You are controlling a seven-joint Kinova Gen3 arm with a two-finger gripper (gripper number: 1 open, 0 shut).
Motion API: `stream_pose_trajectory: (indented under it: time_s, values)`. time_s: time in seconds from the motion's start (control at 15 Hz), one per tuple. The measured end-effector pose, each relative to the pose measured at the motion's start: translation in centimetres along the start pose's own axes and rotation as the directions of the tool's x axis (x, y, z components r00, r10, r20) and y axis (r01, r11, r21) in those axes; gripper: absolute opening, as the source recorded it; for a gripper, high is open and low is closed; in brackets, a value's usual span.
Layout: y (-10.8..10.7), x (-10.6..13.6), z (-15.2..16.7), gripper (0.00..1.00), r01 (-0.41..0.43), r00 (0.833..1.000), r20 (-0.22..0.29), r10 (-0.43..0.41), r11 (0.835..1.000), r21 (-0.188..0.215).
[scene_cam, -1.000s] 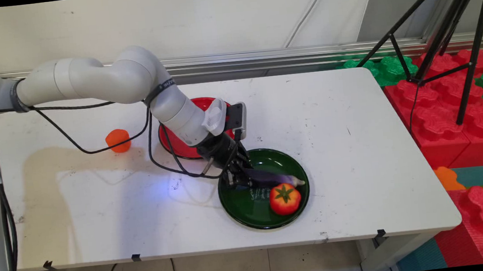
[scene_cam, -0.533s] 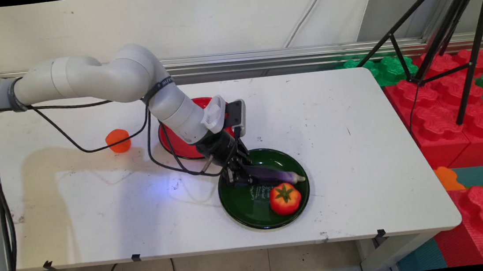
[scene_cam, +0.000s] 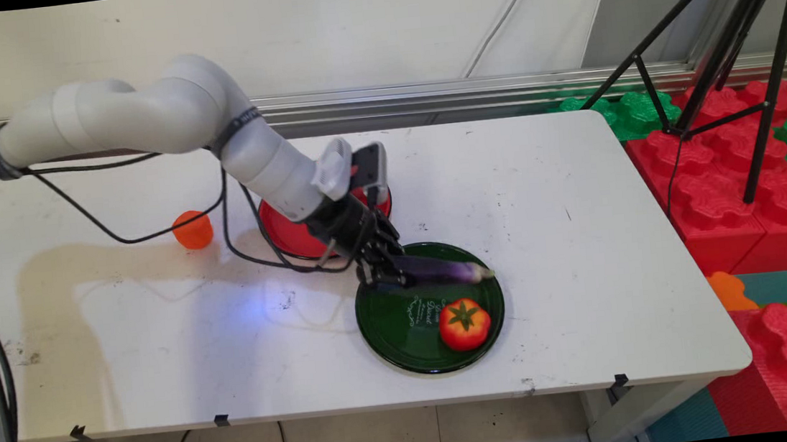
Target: Place the picked object on the table
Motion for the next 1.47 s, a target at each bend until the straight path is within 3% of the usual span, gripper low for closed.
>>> stream_pose_trajectory:
  time_s: [0.8, 1.47]
  values:
    - [1.3, -2.7, -8.5, 0.00, 0.064, 0.998, -0.030, -0.063, 0.997, 0.043]
    - [2.6, -8.3, -15.0, 0.00, 0.066, 0.996, 0.051, -0.070, 0.995, 0.075]
